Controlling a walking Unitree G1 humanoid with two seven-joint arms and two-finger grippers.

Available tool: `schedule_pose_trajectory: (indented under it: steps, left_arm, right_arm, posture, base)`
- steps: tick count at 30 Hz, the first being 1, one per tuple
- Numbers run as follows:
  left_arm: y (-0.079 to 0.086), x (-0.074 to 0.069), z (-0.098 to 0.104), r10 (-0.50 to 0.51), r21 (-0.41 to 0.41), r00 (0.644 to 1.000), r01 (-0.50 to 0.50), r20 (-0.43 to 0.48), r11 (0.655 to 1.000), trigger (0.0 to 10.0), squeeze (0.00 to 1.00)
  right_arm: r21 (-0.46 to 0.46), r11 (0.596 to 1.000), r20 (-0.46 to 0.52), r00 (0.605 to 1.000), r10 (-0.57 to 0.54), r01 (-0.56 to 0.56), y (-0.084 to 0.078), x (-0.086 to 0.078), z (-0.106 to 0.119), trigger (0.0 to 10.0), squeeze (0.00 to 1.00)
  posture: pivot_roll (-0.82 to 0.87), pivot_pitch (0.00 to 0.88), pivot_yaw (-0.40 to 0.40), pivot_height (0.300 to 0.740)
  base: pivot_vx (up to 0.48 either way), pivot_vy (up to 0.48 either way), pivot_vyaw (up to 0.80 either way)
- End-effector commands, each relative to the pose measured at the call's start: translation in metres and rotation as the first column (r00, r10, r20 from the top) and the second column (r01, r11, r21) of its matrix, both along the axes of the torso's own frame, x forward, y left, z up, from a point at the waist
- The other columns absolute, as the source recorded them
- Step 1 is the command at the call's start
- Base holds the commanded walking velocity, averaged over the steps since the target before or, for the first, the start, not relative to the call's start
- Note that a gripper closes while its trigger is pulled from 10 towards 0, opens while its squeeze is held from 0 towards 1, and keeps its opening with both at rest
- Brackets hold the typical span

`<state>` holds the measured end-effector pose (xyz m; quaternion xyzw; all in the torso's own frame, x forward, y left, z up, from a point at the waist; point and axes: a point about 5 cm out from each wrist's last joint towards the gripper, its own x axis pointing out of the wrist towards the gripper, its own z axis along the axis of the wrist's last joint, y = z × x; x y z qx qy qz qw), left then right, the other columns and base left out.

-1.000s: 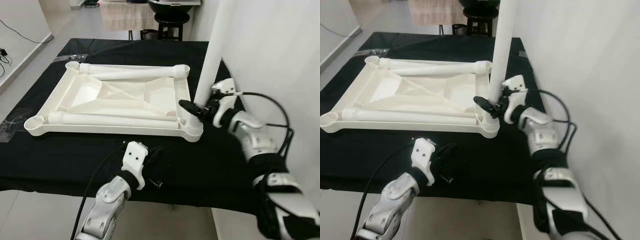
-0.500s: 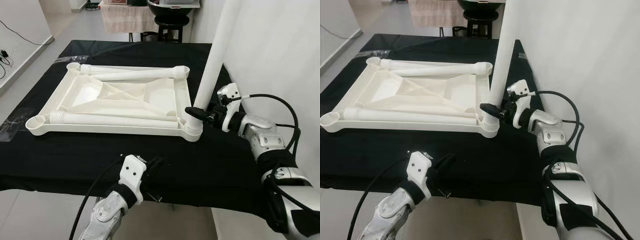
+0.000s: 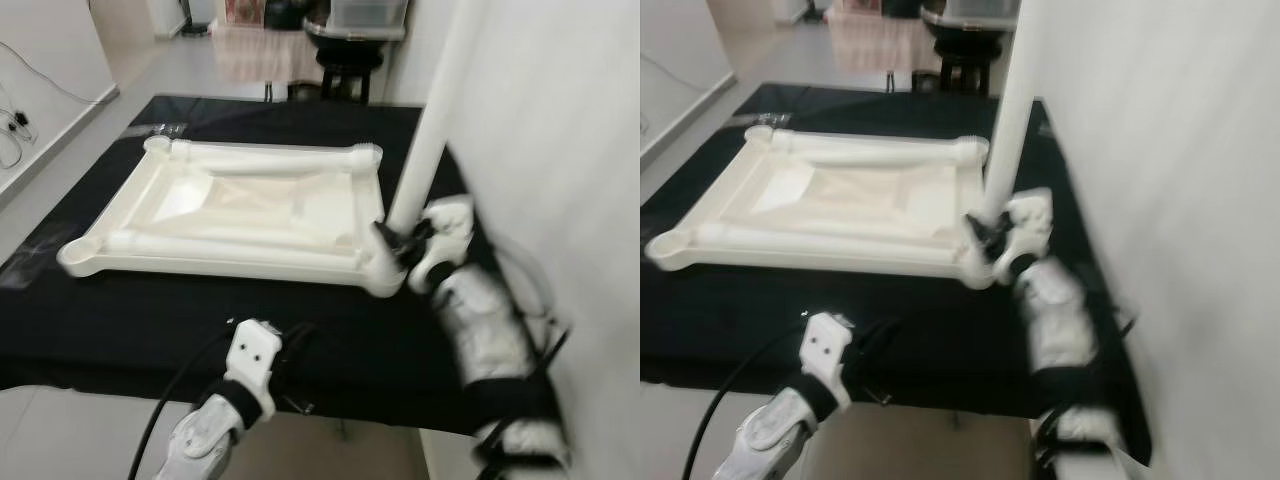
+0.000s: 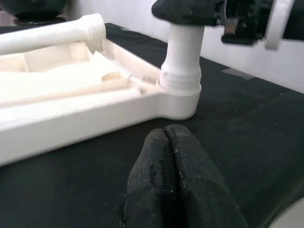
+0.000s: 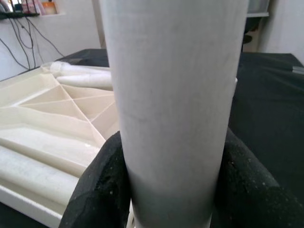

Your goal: Building children table

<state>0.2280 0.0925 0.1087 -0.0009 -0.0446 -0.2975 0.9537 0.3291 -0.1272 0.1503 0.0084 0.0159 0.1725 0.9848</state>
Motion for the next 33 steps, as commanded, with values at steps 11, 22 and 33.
schedule_pose_trajectory:
  steps: [11,22,33]
  left_arm:
    - [-0.001,0.002,0.0,0.008,-0.038,1.0,-0.008,0.001,0.999,10.0,0.0]
    - [-0.005,0.005,-0.002,-0.002,-0.055,1.0,0.001,-0.009,0.999,10.0,0.0]
    - [-0.006,0.006,-0.002,-0.001,-0.057,1.0,0.001,-0.006,0.998,10.0,0.0]
  right_arm:
    - [-0.054,0.99,-0.124,0.984,0.125,-0.132,-0.003,0.019,-0.018,10.0,1.0]
    - [-0.042,0.916,0.005,0.917,0.399,-0.398,-0.04,0.033,0.03,10.0,0.0]
    - [-0.023,0.809,-0.02,0.81,0.586,-0.587,-0.047,0.043,0.045,0.0,0.0]
  posture:
    - [0.06,0.087,-0.027,0.74]
    - [0.07,0.054,-0.045,0.74]
    - [0.07,0.057,-0.047,0.74]
  base:
    - [0.0,0.0,0.0]
    - [0.0,0.0,0.0]
    - [0.0,0.0,0.0]
